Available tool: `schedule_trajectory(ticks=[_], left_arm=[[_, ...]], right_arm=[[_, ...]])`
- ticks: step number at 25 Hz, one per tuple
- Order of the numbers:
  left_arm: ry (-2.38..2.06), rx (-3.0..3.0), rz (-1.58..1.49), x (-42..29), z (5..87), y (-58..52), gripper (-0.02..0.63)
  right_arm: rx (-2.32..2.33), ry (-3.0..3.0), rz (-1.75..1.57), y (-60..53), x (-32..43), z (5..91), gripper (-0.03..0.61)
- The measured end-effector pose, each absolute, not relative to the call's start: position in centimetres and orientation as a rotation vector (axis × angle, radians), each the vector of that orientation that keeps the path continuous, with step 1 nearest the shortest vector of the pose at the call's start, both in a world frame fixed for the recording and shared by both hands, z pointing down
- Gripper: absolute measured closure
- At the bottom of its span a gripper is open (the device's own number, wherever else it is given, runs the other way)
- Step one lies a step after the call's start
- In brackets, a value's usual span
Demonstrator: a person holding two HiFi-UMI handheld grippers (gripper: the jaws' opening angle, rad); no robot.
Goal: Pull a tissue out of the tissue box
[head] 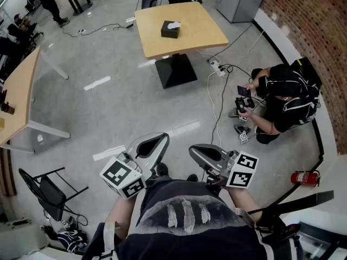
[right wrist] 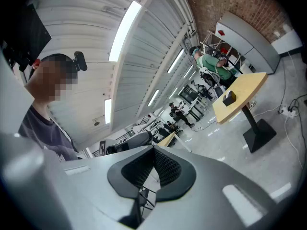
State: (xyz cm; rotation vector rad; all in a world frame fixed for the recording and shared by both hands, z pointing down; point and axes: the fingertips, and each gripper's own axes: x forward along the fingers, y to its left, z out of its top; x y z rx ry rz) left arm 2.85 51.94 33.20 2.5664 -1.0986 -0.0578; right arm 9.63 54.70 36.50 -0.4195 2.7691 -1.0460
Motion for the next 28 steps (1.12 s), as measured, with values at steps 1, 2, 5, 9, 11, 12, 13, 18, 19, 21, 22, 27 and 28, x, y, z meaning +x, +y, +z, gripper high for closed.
schedule_trajectory(ticks=[1, 2, 5, 9, 11, 12, 13, 18, 19, 21, 22, 27, 28], left_arm=[[-1.100, 2.565, -0.061, 1.8, 33.2, 51.7, 0.611], [-1.101, 2.563, -0.064, 0.7, 33.1, 51.4, 0.611], [-1.101, 2.560, -0.076, -2.1, 33.1, 50.8, 0.611], [-1.102, 2.558, -0.115, -5.5, 32.9, 50.1, 0.611], [-1.114, 2.559, -0.130, -7.6, 32.9, 50.1, 0.611], [-1.121, 2.559, -0.134, -8.6, 33.0, 50.1, 0.611], [-1.128, 2.558, -0.138, -9.4, 33.1, 50.1, 0.611], [-1.171, 2.525, -0.148, -12.8, 34.1, 50.1, 0.611], [-1.184, 2.516, -0.152, -13.6, 34.3, 50.2, 0.611], [-1.206, 2.499, -0.169, -15.0, 34.7, 50.6, 0.611], [-1.214, 2.490, -0.177, -15.6, 34.9, 50.6, 0.611], [-1.232, 2.474, -0.157, -15.6, 35.3, 49.5, 0.611], [-1.238, 2.470, -0.149, -15.6, 35.5, 49.4, 0.611]], right_arm=[[-0.429, 2.776, -1.038, 54.5, 8.7, 36.5, 0.584], [-0.438, 2.782, -1.031, 54.3, 7.8, 36.4, 0.584], [-0.460, 2.795, -1.022, 53.6, 5.3, 36.3, 0.584], [-0.488, 2.819, -1.022, 52.9, 2.2, 36.2, 0.584], [-0.488, 2.819, -1.023, 52.7, 0.4, 36.0, 0.583], [-0.480, 2.815, -1.022, 52.7, -0.4, 35.9, 0.583], [-0.470, 2.813, -1.022, 52.6, -1.2, 35.9, 0.583], [-0.433, 2.845, -1.061, 52.5, -4.1, 36.4, 0.583], [-0.425, 2.859, -1.066, 52.7, -4.6, 36.5, 0.583], [-0.417, 2.889, -1.065, 53.0, -5.6, 36.6, 0.583], [-0.415, 2.899, -1.066, 53.1, -6.0, 36.7, 0.583], [-0.376, 2.886, -1.128, 51.7, -6.8, 37.3, 0.583], [-0.355, 2.887, -1.146, 51.6, -7.0, 37.5, 0.583]])
